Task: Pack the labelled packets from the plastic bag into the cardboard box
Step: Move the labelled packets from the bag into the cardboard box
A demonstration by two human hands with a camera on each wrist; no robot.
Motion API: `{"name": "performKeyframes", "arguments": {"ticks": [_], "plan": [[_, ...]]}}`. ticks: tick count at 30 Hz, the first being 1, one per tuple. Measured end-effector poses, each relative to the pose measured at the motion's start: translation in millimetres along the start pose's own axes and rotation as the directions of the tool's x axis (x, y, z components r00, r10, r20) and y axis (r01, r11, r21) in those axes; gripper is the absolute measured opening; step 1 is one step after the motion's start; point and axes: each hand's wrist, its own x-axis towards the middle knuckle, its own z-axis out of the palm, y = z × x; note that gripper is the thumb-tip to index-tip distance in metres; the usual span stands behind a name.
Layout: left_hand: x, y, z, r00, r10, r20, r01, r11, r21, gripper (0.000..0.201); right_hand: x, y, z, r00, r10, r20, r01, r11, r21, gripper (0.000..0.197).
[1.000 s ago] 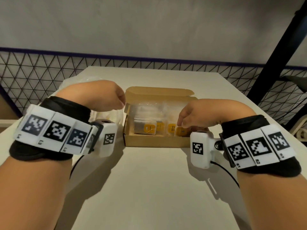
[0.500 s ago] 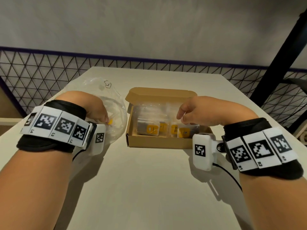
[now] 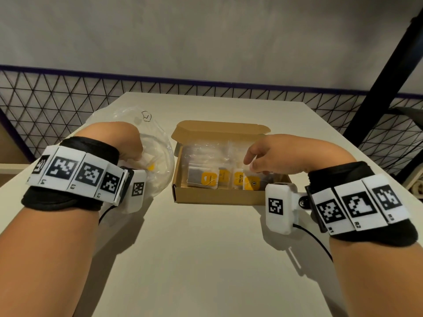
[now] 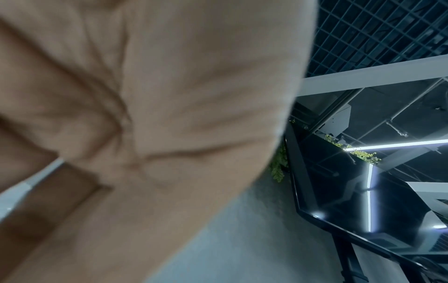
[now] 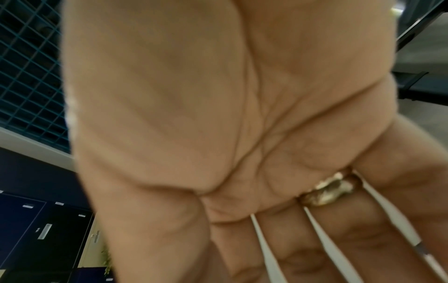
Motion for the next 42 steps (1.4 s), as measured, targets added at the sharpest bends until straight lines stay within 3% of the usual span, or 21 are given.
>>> {"name": "performKeyframes", "arguments": {"ticks": [4,6,9,14,20,24,27,30,33,36,39,41,42], "plan": [[-9,2,-15,0.993,-0.022,-0.114,0.028,0.999,0.045,0.007,1,1,0,0.999,-0.02,-0.035,0.019,1.0,-0.025,0.022],[-9,2,-15,0.987,-0.035,-0.157,0.039,0.999,0.023,0.023,1,1,0,0.998,-0.029,-0.047,0.028,0.999,-0.026,0.021],[-12,0,-12,0.963,-0.041,-0.267,0.017,0.996,-0.09,0.023,1,2,0,0.997,-0.04,-0.06,0.039,0.999,-0.024,0.022],[-18,0,-13,0.885,-0.076,-0.459,-0.099,0.934,-0.344,0.014,3,2,0,0.995,-0.057,-0.081,0.055,0.998,-0.019,0.022],[-23,3,-16,0.826,-0.071,-0.559,-0.25,0.843,-0.477,0.009,2,1,-1,0.99,-0.072,-0.117,0.071,0.997,-0.011,0.023],[-27,7,-20,0.821,0.007,-0.571,-0.421,0.684,-0.596,0.017,2,1,-2,0.976,-0.116,-0.185,0.12,0.993,0.009,0.023],[-36,20,-23,0.806,0.092,-0.584,-0.548,0.486,-0.68,0.025,4,0,-2,0.953,-0.144,-0.265,0.162,0.986,0.05,0.023],[-48,38,-24,0.796,0.203,-0.57,-0.604,0.313,-0.733,0.026,2,-4,-2,0.935,-0.178,-0.307,0.226,0.966,0.129,0.025],[-54,52,-21,0.782,0.292,-0.551,-0.616,0.219,-0.757,0.029,0,-11,-1,0.908,-0.216,-0.359,0.315,0.917,0.245,0.018],[-55,60,-18,0.787,0.333,-0.52,-0.601,0.22,-0.768,0.029,0,-13,-3,0.85,-0.216,-0.48,0.39,0.871,0.299,0.017],[-51,58,-17,0.809,0.333,-0.484,-0.575,0.28,-0.769,0.027,1,-11,-4,0.834,-0.214,-0.508,0.391,0.879,0.273,0.02],[-44,52,-16,0.838,0.285,-0.466,-0.545,0.4,-0.737,0.023,2,-7,-5,0.831,-0.206,-0.516,0.369,0.9,0.234,0.018],[-40,48,-15,0.855,0.247,-0.456,-0.515,0.503,-0.694,0.019,3,-6,-5,0.825,-0.205,-0.526,0.356,0.912,0.203,0.018]]}}
